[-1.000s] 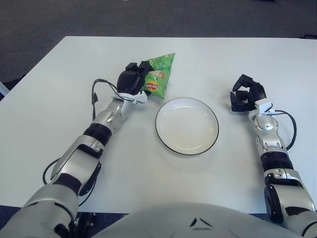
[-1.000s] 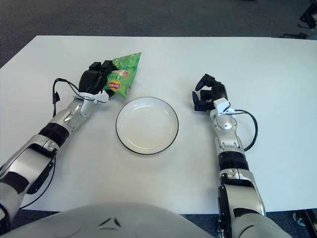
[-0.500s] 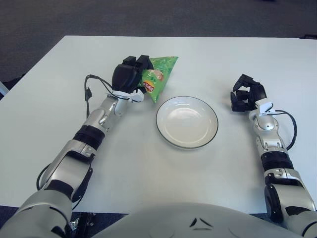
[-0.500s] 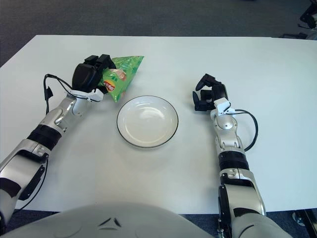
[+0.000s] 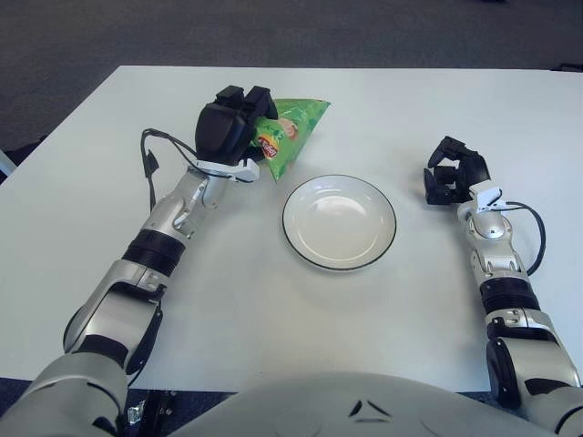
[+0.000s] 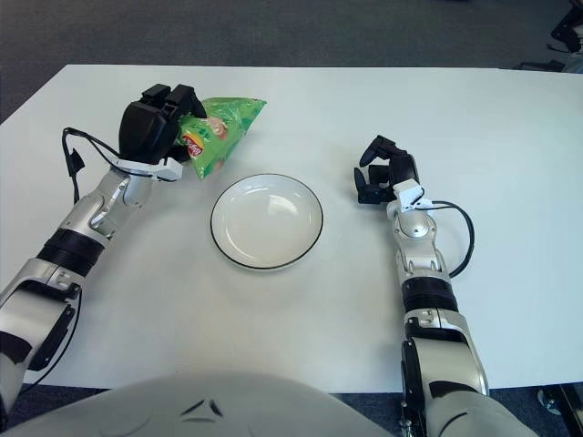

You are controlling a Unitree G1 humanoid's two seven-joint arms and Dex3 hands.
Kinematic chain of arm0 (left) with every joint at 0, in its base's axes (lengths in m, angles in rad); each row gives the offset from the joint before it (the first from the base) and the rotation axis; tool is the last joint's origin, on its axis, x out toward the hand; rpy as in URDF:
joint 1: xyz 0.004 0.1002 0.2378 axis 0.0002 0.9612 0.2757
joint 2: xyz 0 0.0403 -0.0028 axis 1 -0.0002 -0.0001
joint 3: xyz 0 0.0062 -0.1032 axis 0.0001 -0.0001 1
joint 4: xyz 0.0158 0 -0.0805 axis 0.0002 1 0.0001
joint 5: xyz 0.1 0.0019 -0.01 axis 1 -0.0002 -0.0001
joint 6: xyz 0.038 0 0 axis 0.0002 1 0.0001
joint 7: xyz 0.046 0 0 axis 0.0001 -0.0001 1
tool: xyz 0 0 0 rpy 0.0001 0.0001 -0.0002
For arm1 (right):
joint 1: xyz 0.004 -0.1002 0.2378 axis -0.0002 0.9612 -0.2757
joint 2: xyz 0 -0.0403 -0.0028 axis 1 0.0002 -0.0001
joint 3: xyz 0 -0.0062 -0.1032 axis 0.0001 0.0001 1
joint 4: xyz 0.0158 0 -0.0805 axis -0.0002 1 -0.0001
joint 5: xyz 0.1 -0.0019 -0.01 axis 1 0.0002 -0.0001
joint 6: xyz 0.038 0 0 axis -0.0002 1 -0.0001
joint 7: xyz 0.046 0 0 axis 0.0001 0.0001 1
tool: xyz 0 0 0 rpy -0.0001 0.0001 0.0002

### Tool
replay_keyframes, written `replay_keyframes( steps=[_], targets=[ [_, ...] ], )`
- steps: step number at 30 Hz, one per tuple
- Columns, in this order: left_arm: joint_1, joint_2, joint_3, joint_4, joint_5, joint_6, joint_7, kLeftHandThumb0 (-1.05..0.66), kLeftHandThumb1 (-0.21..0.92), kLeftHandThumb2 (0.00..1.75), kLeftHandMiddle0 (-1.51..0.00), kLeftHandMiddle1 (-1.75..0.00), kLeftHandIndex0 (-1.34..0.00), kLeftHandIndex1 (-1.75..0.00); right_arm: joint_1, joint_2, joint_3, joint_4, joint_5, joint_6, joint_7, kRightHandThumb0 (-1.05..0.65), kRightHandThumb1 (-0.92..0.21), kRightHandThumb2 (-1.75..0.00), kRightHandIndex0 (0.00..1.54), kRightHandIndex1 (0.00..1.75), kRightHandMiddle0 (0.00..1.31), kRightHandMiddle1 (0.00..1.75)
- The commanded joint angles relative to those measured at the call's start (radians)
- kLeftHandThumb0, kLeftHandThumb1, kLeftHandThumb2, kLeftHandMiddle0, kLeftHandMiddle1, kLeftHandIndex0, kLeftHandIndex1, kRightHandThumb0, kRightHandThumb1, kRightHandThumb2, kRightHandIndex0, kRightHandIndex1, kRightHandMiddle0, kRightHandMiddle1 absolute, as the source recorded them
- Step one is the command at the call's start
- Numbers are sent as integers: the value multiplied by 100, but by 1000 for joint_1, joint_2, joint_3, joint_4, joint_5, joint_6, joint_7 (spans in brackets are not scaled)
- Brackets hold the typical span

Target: Put the snack into the plate.

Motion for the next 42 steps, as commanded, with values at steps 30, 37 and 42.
replay_keyframes(
  steps=[30,37,42],
  targets=[
    [77,23,83,-313,-15,-96,-95,0,-7,174,-92,-169,-68,-175,58,26,17,64,-7,42,5,-52,-23,-142,131,175,69,175],
    [82,20,93,-319,-44,-135,-142,0,-8,175,-92,-168,-68,-175,59,26,20,60,-17,42,-8,-52,-23,-142,132,175,69,175],
    [82,23,101,-313,-77,-164,-186,0,-8,174,-93,-168,-68,-175,63,28,19,54,-14,45,-6,-52,-23,-142,132,175,69,175]
  ],
)
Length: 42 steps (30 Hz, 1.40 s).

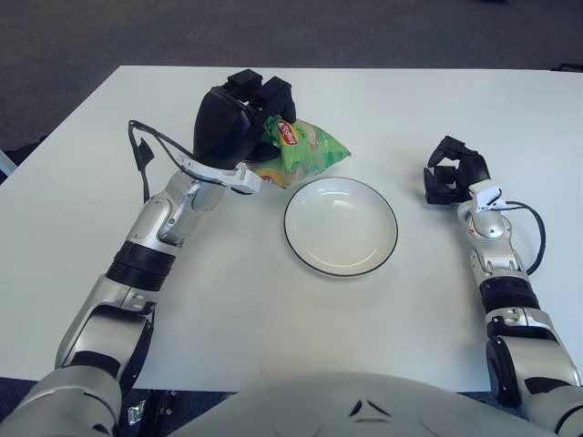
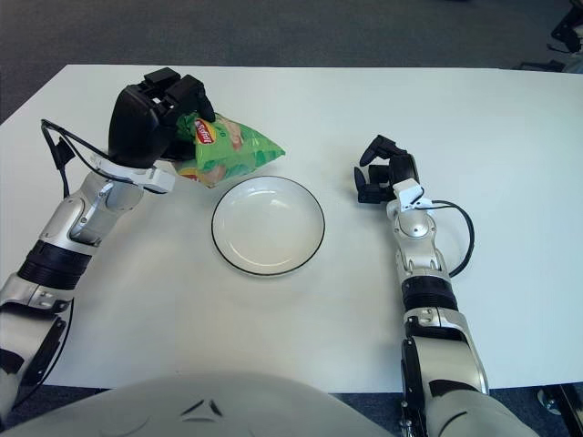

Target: Put the snack into the plate.

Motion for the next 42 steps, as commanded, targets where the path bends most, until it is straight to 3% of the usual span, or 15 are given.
replay_keyframes(
  steps=[1,35,42],
  targets=[
    [2,9,24,0,-25,-19,-25,0,-8,174,-93,-168,-68,-175,69,29,16,45,-10,44,4,-52,-23,-142,132,175,69,175],
    [19,-37,46,-67,102,-101,60,0,-8,174,-92,-168,-68,-175,61,31,19,54,-12,50,7,-52,-23,-142,131,175,68,175],
    [32,-64,33,-85,7,-124,-9,0,-4,171,-90,-170,-65,-175,59,31,20,57,-12,52,7,-52,-23,-142,132,175,69,175]
  ],
)
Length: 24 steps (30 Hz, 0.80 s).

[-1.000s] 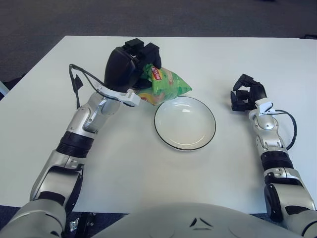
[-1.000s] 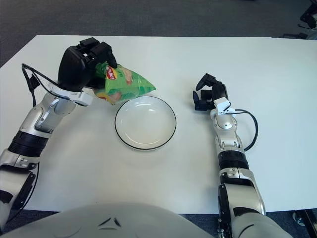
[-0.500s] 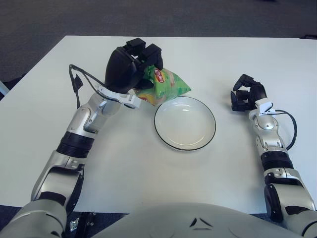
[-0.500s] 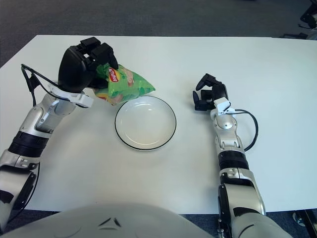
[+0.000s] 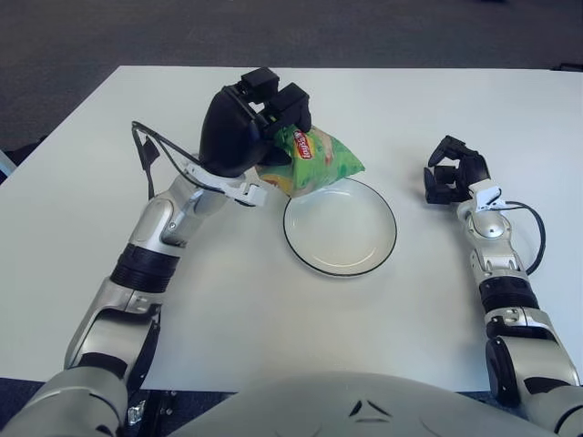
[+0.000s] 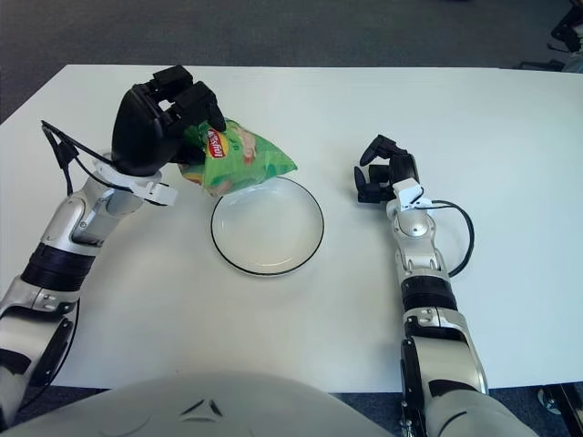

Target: Put the snack into the plate.

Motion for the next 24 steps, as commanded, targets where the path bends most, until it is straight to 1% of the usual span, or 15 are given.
replay_keyframes(
  steps=[1,7,12,17,20,24],
  targets=[
    [19,-16,-3,-14,-54,-12,-36,0,-4,171,-89,-170,-64,-175,60,28,20,59,-13,43,8,-52,-23,-142,132,175,69,175],
    [21,-41,-7,-15,-74,-43,-46,0,0,168,-85,-173,-62,-175,54,27,25,70,-17,35,10,-52,-23,-142,132,175,69,175],
    [31,-69,-8,-20,-88,-37,-72,-1,-5,173,-88,-174,-66,-174,52,26,27,72,-16,36,12,-52,-23,-143,132,175,69,175],
    [16,-78,-8,-1,-22,-75,-19,-1,-9,174,-90,-175,-76,-164,49,29,28,71,-15,43,12,-52,-23,-143,132,175,69,175],
    [14,-83,-11,-16,22,-78,-3,-1,-12,175,-92,-175,-82,-156,50,30,28,66,-15,49,10,-52,-23,-143,132,175,69,175],
    [24,-85,-8,-34,59,-65,4,-1,-14,175,-94,-175,-85,-151,49,31,30,63,-19,56,5,-52,-23,-143,132,175,69,175]
  ],
)
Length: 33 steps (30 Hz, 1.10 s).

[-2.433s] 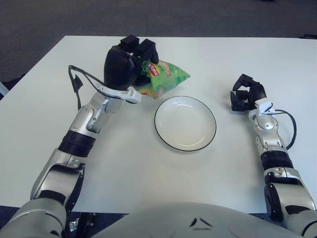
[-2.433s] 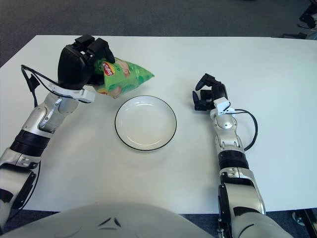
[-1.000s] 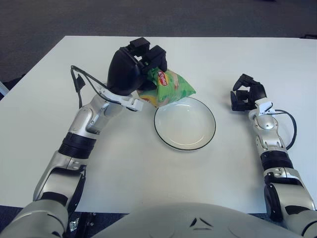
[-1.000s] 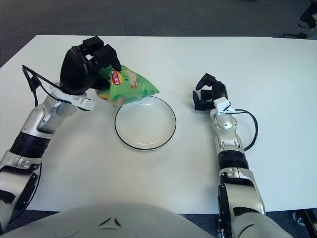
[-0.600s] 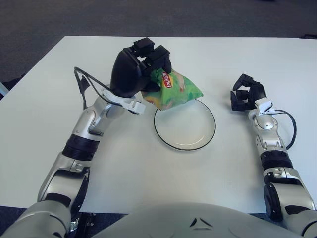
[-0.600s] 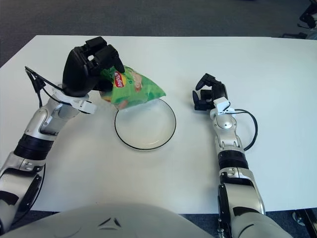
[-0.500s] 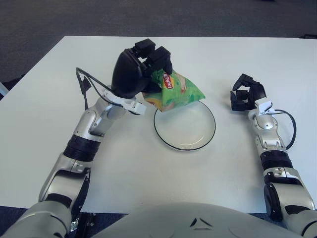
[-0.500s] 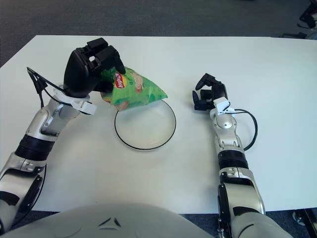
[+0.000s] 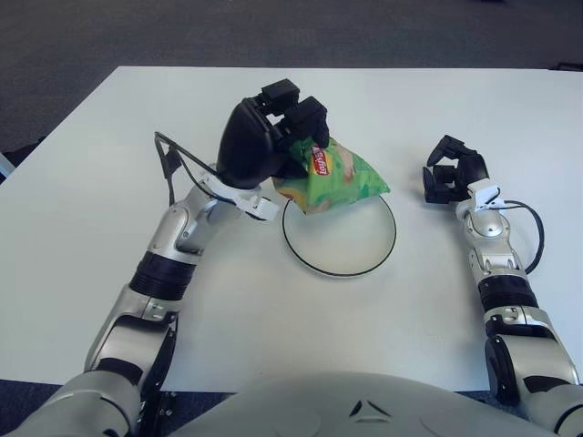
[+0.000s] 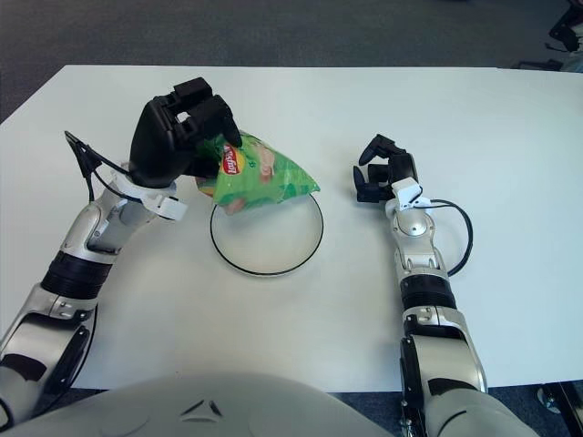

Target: Put the snack into the plate.

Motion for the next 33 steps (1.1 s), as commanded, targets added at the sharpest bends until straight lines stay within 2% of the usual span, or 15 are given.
replay_keyframes(
  steps=[1,9,11,18,23,26,33],
  targets=[
    [2,3,3,-25,35,6,20,-1,-15,175,-95,-175,-87,-148,58,30,26,51,-20,59,7,-52,-23,-142,131,175,69,175],
    [40,-9,-22,-52,93,-24,77,-2,-15,174,-96,-175,-90,-143,60,19,46,51,-54,42,-12,-52,-23,-142,131,175,69,175],
    [46,-20,-38,-46,125,-23,109,-1,-12,174,-93,-175,-82,-155,59,15,50,57,-60,38,-15,-52,-24,-142,131,175,68,175],
    [56,-7,-75,-20,22,-38,-2,-1,-10,175,-91,-175,-76,-163,55,8,54,81,-69,22,-18,-51,-25,-141,129,175,68,175],
    [61,3,-83,-2,-3,-76,-22,-1,-9,175,-91,-175,-73,-166,53,8,54,89,-68,15,-22,-51,-25,-141,129,175,68,175],
    [71,-2,-92,27,37,-103,28,-1,-8,175,-90,-175,-71,-169,51,10,53,89,-65,14,-21,-52,-24,-141,130,175,68,175],
    [59,-16,-143,117,222,-127,271,-1,-4,172,-88,-175,-65,-174,57,17,49,69,-52,27,-14,-52,-24,-142,131,175,68,175]
  ],
)
